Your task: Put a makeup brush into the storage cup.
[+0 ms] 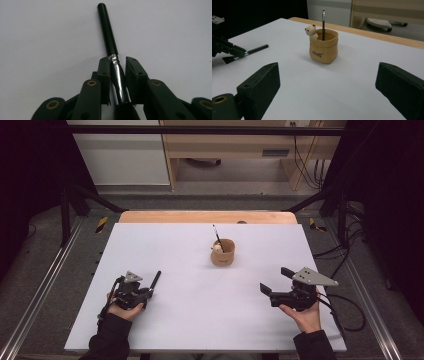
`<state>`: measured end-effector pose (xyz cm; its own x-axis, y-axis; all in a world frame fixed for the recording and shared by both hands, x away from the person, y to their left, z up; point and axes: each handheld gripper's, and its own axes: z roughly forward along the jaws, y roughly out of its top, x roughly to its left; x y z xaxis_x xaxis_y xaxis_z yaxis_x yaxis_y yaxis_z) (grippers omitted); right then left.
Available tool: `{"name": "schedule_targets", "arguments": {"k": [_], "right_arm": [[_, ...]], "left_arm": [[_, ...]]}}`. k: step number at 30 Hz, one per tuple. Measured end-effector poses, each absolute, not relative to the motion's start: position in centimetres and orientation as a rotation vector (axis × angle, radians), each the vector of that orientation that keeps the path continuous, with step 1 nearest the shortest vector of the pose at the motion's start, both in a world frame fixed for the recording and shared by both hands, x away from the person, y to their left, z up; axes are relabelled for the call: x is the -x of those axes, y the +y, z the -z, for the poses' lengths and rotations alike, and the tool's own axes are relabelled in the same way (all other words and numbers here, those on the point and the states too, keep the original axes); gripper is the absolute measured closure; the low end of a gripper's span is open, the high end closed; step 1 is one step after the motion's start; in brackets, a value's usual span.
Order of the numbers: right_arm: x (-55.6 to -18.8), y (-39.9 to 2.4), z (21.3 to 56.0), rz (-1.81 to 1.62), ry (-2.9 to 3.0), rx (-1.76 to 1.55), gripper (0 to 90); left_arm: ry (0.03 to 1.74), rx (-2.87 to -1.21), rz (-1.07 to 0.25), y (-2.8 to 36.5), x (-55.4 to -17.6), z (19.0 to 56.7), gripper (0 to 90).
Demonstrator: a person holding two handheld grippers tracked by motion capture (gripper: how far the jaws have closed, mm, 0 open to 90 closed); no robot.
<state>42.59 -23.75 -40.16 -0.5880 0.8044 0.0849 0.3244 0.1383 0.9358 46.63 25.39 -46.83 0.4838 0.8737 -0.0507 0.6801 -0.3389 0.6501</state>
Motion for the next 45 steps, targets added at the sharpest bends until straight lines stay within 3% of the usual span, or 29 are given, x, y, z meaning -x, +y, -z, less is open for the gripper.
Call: {"name": "schedule_targets", "arguments": {"k": [16,30,45], "right_arm": [[-42.6,-23.8,40.2,-1.45,1.981,-1.081,6.1],[-42.5,-23.9,40.0,-1.454,1.975,-1.082,6.1],[-42.5,-24.1,39.9,-1.463,1.974,-1.088,6.2]], "left_arm": [[1.236,-2.162,-0.393,25.2,-46.5,46.7,75.9],[1.175,-2.143,-0.399,25.2,-46.8,44.5,39.7],[1.156,-2.292,-0.376,24.1,-49.1,43.4,24.5]]}}
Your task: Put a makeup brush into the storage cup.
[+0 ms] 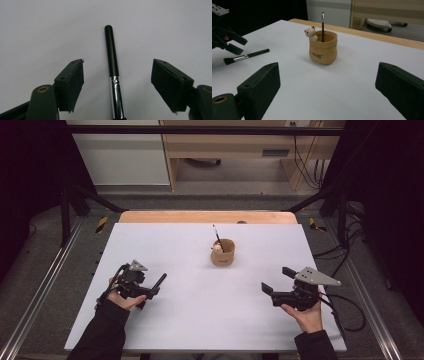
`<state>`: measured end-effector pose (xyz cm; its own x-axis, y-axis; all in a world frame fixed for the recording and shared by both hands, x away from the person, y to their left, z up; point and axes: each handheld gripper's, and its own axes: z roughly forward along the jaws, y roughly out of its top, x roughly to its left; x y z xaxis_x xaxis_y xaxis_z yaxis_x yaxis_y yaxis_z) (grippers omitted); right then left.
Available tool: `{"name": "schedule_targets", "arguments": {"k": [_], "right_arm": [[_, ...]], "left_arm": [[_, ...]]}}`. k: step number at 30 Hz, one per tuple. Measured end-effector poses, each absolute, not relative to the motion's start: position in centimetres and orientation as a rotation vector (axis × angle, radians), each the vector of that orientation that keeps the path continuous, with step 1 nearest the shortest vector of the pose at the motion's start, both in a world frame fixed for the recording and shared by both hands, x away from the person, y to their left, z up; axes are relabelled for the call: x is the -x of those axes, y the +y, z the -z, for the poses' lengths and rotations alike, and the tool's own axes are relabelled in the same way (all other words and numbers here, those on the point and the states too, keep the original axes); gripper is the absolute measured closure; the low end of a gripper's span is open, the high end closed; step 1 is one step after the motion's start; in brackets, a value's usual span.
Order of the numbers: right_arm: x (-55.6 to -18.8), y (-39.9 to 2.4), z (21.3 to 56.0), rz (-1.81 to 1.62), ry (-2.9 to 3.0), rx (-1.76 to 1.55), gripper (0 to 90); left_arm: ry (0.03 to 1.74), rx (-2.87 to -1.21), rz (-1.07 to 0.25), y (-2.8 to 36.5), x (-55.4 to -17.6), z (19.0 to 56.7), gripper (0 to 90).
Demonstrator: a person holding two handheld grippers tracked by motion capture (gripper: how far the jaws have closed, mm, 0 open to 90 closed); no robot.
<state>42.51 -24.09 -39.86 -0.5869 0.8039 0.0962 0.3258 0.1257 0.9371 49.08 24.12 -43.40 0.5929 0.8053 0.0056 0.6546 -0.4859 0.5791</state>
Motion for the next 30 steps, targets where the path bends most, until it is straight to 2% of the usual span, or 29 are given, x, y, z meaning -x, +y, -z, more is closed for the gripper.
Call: {"name": "schedule_targets", "arguments": {"k": [4,9,30], "right_arm": [[-42.5,-24.1,39.9,-1.462,1.977,-1.088,6.3],[-42.5,-24.1,39.9,-1.46,1.983,-1.085,6.3],[-42.6,-23.9,40.0,-1.461,1.985,-1.085,6.3]], "left_arm": [[1.162,-2.327,-0.364,23.8,-49.6,43.5,22.0],[1.167,-2.371,-0.337,23.4,-50.1,43.9,23.2],[1.215,-2.443,-0.273,23.1,-50.9,45.1,57.4]]}}
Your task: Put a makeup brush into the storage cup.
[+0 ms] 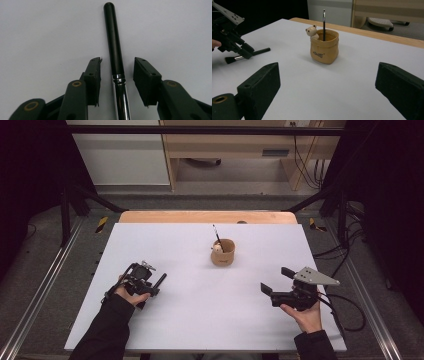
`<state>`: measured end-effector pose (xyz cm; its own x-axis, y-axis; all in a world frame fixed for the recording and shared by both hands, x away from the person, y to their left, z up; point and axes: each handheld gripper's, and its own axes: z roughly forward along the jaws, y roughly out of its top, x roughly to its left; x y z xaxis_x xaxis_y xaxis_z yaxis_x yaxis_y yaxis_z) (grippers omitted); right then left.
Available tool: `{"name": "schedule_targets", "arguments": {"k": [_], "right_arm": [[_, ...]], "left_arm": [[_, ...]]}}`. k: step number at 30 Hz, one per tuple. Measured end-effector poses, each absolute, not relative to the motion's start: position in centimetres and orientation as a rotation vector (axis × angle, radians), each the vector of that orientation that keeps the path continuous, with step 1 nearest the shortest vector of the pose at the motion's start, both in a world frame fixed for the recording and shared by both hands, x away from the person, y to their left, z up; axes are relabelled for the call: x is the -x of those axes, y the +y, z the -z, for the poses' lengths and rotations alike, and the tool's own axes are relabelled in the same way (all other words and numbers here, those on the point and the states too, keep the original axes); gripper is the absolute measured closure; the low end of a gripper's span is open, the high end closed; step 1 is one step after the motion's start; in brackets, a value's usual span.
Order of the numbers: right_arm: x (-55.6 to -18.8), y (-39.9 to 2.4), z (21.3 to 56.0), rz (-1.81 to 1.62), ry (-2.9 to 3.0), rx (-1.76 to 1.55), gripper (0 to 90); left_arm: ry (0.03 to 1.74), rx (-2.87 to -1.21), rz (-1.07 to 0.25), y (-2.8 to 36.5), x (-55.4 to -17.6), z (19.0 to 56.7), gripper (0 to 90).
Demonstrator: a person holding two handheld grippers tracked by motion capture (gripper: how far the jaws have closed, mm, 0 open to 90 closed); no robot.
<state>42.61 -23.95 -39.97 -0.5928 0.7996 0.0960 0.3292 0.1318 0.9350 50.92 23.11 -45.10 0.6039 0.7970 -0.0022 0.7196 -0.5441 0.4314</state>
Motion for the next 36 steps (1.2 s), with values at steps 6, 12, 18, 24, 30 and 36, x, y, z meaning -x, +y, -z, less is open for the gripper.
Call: {"name": "schedule_targets", "arguments": {"k": [6,12,18,24,30,36], "right_arm": [[-42.6,-23.92,39.98,-1.461,1.985,-1.087,6.3],[-42.61,-23.9,39.99,-1.462,1.987,-1.09,6.2],[-42.62,-23.91,39.98,-1.463,1.985,-1.088,6.1],[-42.61,-23.89,39.98,-1.462,1.987,-1.09,6.1],[-42.61,-23.91,39.96,-1.463,1.986,-1.09,6.1],[-42.61,-23.9,39.96,-1.465,1.987,-1.09,6.1]], "left_arm": [[1.23,-2.444,-0.276,23.2,-50.91,45.06,66.1],[1.238,-2.443,-0.272,23.15,-50.87,45.04,72.1],[1.235,-2.45,-0.27,23.06,-50.84,45.04,76.1],[1.24,-2.452,-0.269,22.97,-50.85,45.03,78.0],[1.221,-2.465,-0.279,22.94,-50.84,45.01,78.3],[1.203,-2.472,-0.284,22.9,-50.79,45.0,78.6]]}}
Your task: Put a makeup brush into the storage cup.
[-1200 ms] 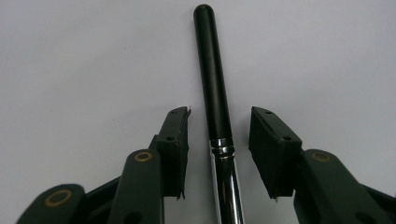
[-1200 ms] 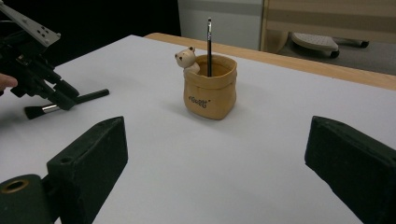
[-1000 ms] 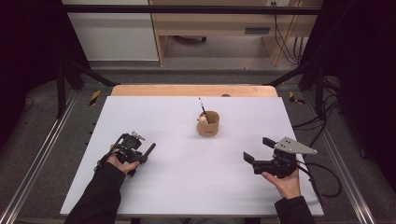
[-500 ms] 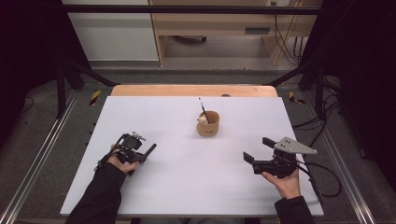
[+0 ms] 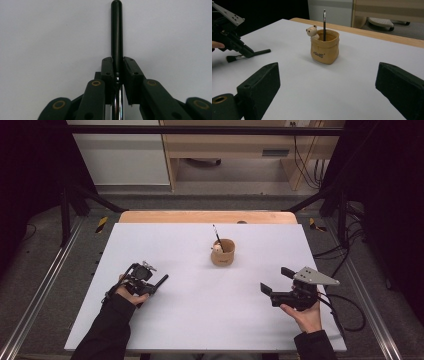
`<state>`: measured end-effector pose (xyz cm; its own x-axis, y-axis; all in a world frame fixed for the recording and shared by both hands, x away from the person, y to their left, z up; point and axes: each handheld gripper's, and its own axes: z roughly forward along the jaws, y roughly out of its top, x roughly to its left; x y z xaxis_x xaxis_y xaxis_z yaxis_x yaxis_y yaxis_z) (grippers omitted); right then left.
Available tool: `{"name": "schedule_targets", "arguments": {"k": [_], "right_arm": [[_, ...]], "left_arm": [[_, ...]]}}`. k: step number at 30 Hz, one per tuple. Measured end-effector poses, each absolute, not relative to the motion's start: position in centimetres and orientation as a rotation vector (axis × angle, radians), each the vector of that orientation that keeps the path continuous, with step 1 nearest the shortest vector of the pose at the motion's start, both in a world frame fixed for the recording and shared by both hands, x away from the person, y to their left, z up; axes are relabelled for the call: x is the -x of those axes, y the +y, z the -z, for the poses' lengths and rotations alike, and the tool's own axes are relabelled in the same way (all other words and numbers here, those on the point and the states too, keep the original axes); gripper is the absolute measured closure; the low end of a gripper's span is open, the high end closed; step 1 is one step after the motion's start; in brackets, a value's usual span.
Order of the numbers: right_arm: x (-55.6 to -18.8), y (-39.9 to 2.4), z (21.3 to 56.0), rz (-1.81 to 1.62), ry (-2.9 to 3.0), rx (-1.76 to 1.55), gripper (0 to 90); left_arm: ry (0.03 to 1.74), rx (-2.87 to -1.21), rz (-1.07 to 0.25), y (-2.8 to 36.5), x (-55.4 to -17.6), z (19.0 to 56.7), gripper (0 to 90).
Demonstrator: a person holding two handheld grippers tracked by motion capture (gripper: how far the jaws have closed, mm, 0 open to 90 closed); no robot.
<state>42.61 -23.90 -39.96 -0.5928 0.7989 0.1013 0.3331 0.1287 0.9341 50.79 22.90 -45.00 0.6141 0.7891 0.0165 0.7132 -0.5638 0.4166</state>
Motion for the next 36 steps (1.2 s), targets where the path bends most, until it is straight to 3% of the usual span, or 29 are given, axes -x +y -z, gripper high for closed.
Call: {"name": "schedule_targets", "arguments": {"k": [36], "right_arm": [[-42.7,-23.4,39.8,-1.427,2.015,-1.058,6.1]], "left_arm": [[0.958,-2.404,-0.335,21.9,-47.7,41.5,78.8]]}}
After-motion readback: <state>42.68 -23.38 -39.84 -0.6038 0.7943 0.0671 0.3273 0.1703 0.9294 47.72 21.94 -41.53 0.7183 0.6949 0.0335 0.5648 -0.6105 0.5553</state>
